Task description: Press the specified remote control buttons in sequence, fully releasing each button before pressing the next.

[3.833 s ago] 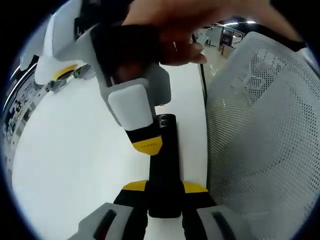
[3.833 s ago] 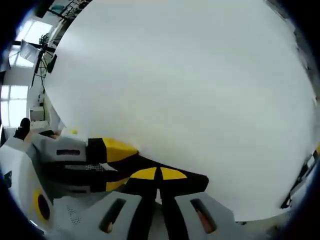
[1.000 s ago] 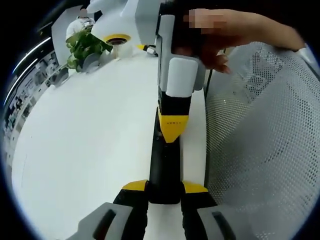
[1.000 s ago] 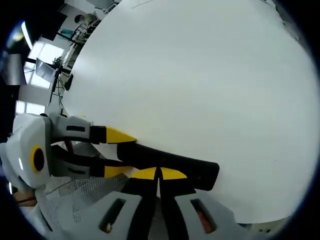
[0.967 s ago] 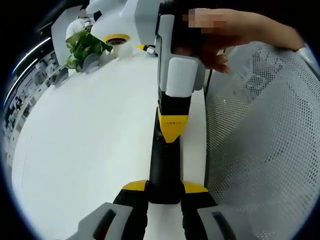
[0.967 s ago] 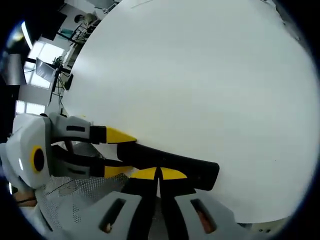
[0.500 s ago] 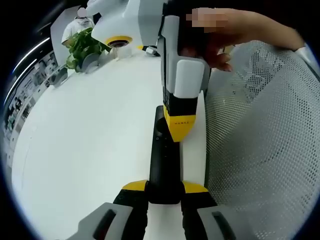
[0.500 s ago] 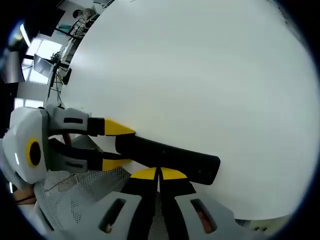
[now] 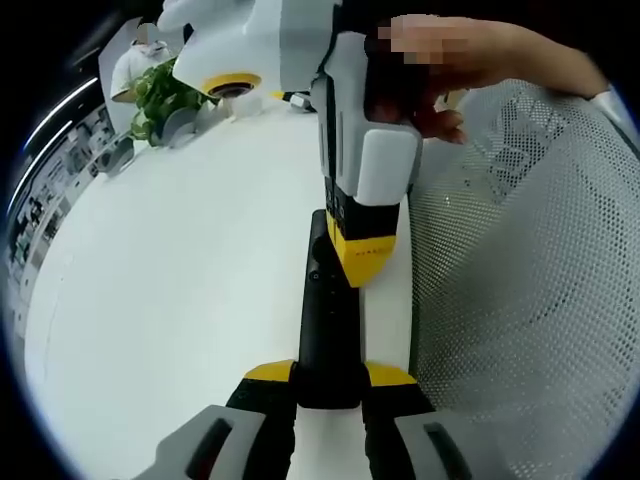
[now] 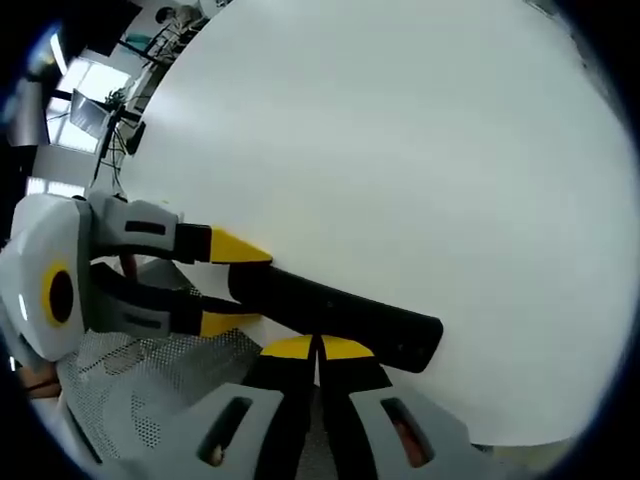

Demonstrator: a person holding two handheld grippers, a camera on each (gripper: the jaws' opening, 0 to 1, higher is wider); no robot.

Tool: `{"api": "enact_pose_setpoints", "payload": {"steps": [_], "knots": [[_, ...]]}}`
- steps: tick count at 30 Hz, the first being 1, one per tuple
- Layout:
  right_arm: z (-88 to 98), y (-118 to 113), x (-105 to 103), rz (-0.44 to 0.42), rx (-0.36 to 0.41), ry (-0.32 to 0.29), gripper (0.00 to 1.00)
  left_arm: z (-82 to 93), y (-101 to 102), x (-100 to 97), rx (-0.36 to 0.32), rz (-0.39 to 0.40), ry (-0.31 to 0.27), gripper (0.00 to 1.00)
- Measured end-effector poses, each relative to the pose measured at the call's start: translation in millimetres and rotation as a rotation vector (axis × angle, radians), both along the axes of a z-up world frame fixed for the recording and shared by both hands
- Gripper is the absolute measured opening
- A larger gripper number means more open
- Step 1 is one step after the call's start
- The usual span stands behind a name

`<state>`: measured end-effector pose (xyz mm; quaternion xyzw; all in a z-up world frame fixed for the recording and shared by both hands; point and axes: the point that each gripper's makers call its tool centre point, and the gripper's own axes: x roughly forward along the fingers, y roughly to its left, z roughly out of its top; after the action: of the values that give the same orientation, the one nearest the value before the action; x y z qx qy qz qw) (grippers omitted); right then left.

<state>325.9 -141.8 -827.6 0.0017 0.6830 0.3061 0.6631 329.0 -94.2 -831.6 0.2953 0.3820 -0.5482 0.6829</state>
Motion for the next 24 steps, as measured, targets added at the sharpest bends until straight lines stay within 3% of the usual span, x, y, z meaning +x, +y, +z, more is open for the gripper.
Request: {"api": "enact_pose_setpoints", "payload": {"steps": [3, 7, 12, 24], "knots": [[1.8, -0.4, 0.0, -0.057, 0.016, 0.052, 0.00, 0.3, 0.0, -0.1, -0.002, 0.002, -0.001, 0.25], [6.4, 8.6, 6.4, -0.046, 0.046, -0.006, 0.00, 0.5, -0.1, -0.1, -0.003, -0.001, -0.004, 0.24], [9.6, 16.5, 9.1, -0.051, 0.084, -0.025, 0.00, 0.6, 0.0, -0.2, 0.000, -0.002, -0.003, 0.24], [4.6, 14.9, 10.1, -0.014, 0.055, -0.058, 0.00, 0.4, -0.5, 0.1, 0.006, -0.002, -0.003, 0.25]]}}
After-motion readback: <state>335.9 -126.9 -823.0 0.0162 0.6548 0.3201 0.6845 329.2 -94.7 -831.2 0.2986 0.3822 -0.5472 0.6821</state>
